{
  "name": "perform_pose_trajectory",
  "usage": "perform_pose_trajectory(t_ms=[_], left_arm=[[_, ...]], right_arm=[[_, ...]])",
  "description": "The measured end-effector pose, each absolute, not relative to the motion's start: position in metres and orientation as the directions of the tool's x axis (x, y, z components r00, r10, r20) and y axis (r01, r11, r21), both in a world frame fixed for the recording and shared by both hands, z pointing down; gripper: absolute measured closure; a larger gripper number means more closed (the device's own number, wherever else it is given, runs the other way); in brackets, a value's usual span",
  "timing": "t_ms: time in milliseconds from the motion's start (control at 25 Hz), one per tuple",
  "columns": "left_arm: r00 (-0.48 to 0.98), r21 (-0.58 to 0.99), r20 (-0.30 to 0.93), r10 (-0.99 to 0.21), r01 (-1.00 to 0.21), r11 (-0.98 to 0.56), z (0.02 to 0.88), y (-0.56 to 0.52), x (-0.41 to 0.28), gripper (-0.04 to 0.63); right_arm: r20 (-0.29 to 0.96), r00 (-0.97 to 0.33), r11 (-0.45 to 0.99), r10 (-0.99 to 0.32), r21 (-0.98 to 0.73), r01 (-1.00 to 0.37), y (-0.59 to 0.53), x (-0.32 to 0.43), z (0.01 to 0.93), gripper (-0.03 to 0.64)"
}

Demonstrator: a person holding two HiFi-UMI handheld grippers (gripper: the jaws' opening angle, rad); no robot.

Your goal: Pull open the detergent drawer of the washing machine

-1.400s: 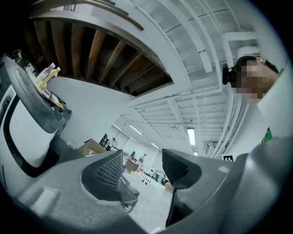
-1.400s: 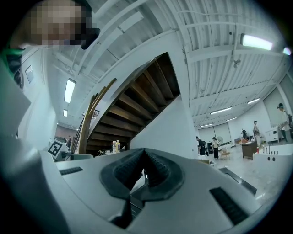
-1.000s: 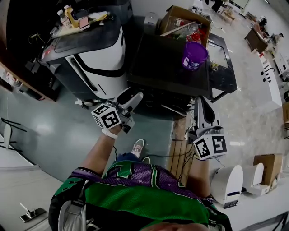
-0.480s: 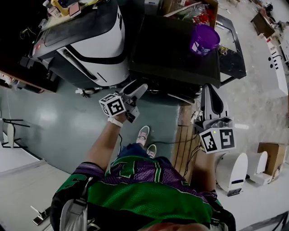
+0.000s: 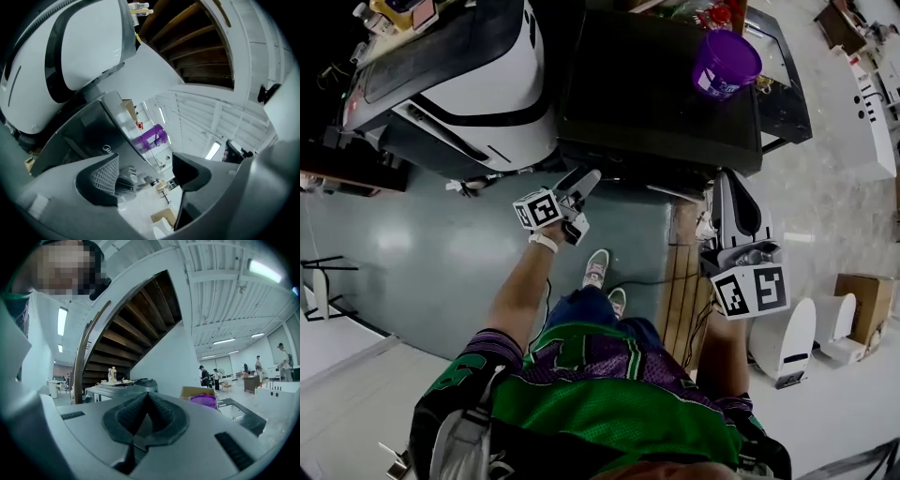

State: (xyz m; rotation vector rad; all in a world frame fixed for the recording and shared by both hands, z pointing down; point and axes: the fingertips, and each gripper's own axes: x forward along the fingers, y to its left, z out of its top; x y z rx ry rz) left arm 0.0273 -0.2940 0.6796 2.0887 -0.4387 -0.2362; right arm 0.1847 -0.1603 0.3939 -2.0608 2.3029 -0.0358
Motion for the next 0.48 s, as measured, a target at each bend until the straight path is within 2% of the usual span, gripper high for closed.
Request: perform_pose_trajectory(t_ms=[480], left_arm=[[0.946, 0.885, 0.064, -0.319, -0.201, -0.420, 0.762, -0.327, 0.053, 0.239]], right_arm=[[-0.019, -0.040, 0.041, -0.999, -0.016, -0.999, -0.182, 0.179, 0.405, 0.615]])
